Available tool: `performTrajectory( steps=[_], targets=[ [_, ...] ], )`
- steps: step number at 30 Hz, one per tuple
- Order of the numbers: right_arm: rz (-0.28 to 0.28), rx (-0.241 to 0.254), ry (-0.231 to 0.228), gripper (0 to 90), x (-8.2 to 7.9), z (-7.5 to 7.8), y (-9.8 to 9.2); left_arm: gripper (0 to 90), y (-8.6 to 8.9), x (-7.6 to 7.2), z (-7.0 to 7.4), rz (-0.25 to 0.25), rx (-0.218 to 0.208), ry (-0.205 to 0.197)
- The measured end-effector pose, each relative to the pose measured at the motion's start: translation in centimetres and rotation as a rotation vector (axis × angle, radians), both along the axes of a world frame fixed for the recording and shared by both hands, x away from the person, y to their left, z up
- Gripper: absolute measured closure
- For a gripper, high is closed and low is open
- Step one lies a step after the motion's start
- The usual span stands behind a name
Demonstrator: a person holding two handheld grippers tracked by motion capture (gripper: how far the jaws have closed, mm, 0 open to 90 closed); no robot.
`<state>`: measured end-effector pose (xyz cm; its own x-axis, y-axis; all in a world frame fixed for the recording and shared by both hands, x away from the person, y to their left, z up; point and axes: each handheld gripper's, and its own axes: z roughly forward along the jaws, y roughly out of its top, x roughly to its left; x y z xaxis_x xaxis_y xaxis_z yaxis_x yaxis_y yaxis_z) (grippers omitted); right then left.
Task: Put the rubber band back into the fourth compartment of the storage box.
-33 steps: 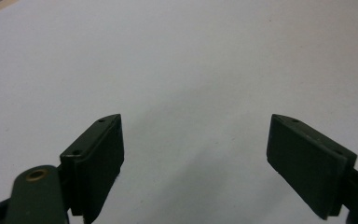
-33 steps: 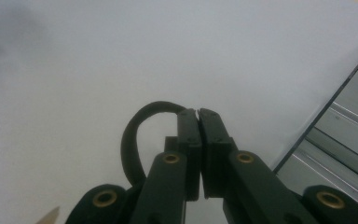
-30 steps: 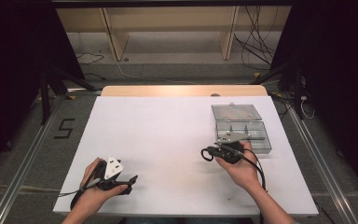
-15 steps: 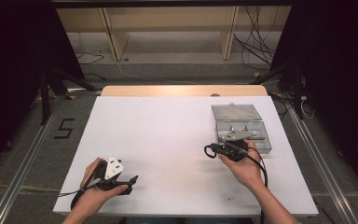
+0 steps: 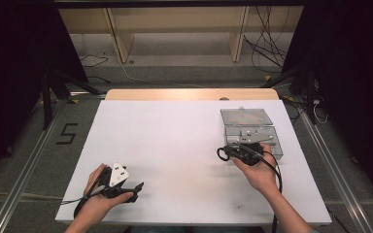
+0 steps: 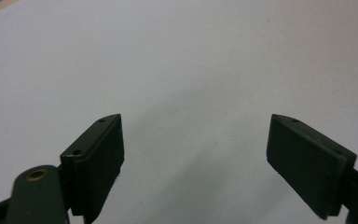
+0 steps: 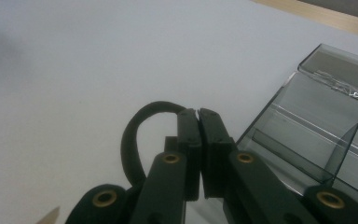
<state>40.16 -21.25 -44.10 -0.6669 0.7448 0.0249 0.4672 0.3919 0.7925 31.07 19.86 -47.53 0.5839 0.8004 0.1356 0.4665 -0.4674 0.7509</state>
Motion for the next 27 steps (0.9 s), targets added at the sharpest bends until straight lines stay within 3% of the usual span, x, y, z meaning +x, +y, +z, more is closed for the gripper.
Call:
performTrajectory(
  steps=[27],
  targets=[
    [-0.058,0.018,-0.022,88.7,0.6,0.6,-1.7,18.8,0.0,0.0,0.0,-0.002,0.003,0.002]
  ],
)
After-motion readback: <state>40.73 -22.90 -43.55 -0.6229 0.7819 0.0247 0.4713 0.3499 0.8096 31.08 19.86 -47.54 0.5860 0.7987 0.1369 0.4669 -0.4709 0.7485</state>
